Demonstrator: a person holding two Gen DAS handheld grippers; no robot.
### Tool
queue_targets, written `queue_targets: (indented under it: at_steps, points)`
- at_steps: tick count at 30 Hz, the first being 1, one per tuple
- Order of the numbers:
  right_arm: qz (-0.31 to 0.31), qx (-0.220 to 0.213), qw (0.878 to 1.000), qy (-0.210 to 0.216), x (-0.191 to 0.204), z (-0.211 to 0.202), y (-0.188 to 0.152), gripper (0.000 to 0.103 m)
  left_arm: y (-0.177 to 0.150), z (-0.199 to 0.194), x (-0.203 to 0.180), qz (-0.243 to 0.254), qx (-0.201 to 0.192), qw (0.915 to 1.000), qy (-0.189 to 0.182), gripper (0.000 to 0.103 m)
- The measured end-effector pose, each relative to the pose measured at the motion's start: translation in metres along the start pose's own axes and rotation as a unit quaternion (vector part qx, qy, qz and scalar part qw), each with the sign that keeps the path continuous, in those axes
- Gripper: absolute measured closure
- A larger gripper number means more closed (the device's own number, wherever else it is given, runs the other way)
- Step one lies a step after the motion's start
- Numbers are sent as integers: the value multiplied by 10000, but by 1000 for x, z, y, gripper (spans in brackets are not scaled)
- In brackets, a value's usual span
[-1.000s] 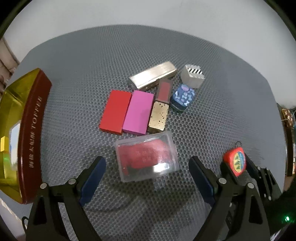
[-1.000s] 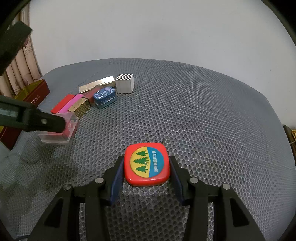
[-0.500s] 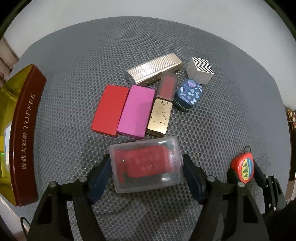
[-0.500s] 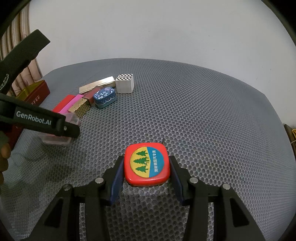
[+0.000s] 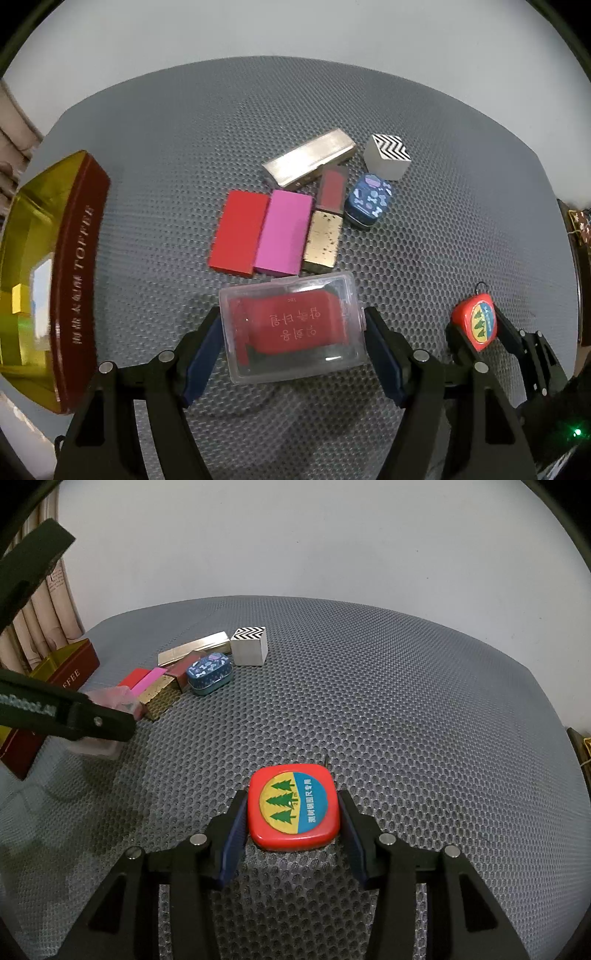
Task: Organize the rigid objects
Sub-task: 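Carry the clear red-item box into the tin with the left gripper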
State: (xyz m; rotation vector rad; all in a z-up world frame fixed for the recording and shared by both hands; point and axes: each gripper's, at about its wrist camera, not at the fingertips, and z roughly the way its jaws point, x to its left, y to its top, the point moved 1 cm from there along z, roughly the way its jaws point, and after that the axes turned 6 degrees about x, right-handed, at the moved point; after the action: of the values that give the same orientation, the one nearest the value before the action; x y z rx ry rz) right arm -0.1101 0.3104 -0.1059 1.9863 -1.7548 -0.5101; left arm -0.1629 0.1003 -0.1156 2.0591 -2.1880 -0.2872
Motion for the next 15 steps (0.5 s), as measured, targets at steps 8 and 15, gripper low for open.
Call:
queue_targets:
  at_steps: [8, 15]
  points:
    - [-6, 2, 10000, -13, 2, 2, 1, 55, -9, -19, 19, -81, -190, 9998, 75, 33]
    - [2, 1, 10000, -4, 2, 3, 2, 55, -4, -40, 43, -285, -388, 9987, 163, 33]
